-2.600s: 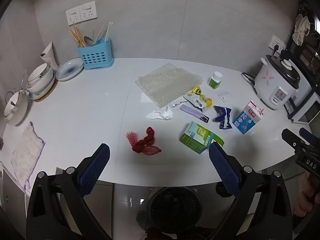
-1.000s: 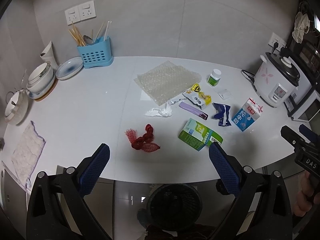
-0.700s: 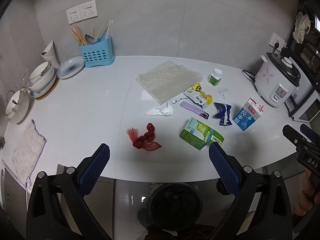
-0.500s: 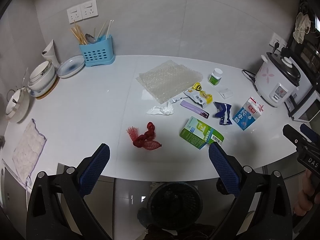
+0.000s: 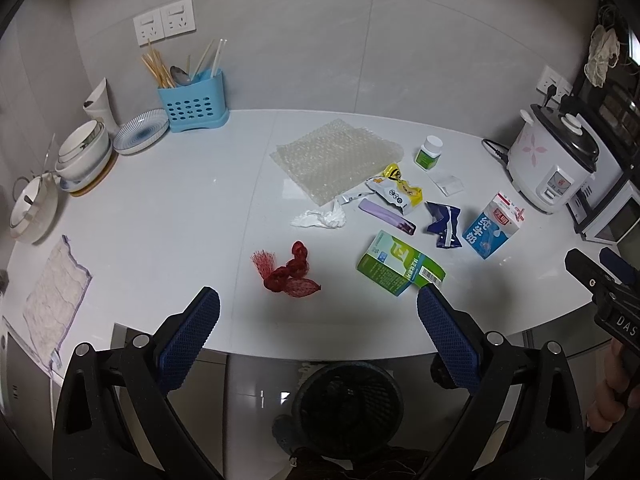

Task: Collect trash

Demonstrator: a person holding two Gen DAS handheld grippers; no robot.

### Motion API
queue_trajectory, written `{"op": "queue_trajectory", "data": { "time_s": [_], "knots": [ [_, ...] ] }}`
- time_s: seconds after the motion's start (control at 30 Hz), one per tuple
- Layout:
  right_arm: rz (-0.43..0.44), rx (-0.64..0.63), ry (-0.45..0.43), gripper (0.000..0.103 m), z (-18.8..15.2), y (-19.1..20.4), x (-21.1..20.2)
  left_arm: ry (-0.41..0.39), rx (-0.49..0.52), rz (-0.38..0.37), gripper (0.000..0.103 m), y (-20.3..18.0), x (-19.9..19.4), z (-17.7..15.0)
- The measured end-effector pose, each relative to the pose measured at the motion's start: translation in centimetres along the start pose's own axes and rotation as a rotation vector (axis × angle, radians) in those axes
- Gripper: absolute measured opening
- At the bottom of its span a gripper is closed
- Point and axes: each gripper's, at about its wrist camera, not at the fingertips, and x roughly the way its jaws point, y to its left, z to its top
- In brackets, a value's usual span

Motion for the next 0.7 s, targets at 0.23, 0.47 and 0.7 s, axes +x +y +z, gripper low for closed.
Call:
{"op": "queue_trajectory", "data": {
  "time_s": [0.23,0.47,0.7],
  "knots": [
    [0.0,0.0,0.0,0.095,-0.03,0.02,-0.01,0.003,-0.002,-0.002,0.097,0.01,-0.03,0.0],
    [0.0,0.0,0.0,0.095,-0.08,0.04,-0.04,0.004,-0.003,-0.003,0.097,0.04,-0.04,-0.02],
    [0.001,0.0,0.001,0.095,-0.11,0.0,0.05,0.005,-0.002,-0.004,0.097,0.09,-0.07,-0.09]
  ]
}}
